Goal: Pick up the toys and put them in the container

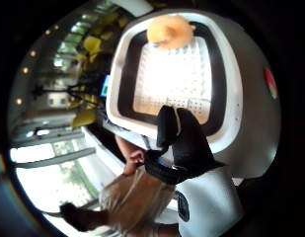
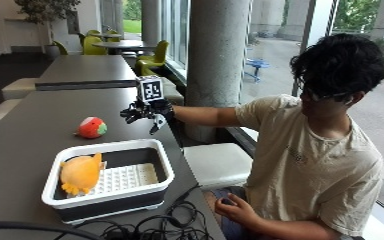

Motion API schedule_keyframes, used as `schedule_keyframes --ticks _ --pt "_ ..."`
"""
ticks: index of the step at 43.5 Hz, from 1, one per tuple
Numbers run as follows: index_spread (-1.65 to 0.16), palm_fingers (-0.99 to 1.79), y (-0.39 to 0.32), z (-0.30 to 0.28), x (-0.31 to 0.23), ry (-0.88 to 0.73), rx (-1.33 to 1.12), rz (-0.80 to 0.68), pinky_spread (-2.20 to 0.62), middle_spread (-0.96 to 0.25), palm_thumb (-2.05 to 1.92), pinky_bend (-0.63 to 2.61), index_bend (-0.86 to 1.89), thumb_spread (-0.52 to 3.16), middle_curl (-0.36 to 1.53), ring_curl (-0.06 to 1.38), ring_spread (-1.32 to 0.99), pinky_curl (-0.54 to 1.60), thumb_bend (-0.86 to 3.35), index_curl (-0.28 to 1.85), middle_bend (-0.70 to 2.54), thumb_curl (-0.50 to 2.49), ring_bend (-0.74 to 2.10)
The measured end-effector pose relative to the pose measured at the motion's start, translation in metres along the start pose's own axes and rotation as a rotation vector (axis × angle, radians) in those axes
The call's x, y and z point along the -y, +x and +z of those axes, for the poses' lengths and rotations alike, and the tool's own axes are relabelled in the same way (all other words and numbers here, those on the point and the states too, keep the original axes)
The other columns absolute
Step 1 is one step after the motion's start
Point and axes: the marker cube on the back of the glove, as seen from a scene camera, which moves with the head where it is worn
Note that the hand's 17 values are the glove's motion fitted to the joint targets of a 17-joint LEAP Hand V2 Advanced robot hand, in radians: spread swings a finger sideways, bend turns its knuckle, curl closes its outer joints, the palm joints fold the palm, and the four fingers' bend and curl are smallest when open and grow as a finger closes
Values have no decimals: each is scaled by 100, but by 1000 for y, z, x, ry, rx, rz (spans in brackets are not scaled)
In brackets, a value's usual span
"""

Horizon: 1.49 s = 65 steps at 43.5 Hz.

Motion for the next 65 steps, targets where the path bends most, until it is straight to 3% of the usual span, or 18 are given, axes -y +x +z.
schedule_keyframes --ticks 9,13,19,24,31,47,54,60,65 --pt "-26 -25 73 39 -51 8 99 196 3 2 6 88 17 142 29 32 1 35 -2 38 10 40 12" --pt "-27 -24 110 52 -71 3 41 161 3 2 5 88 16 141 27 30 1 35 -2 38 10 38 13" --pt "-27 -24 79 43 -72 -27 -55 170 3 2 4 87 17 142 25 28 1 35 -1 38 10 36 13" --pt "-27 -25 99 45 -90 -13 -112 234 3 1 3 86 16 142 23 26 1 35 -1 37 9 35 13" --pt "-28 -24 125 48 -101 7 -114 214 3 1 3 84 18 142 21 24 1 35 -1 38 9 34 13" --pt "-29 -25 130 47 -108 -6 -105 257 3 0 4 84 16 142 17 19 1 36 -1 38 9 31 13" --pt "-29 -24 124 50 -101 16 -37 180 3 0 4 84 17 142 16 18 1 36 -1 38 9 31 13" --pt "-29 -24 127 44 -102 5 -119 239 3 0 4 84 18 142 16 17 1 36 -1 38 9 30 14" --pt "-30 -24 120 44 -94 38 -74 154 3 0 4 83 18 141 15 16 0 36 -1 38 9 30 14"
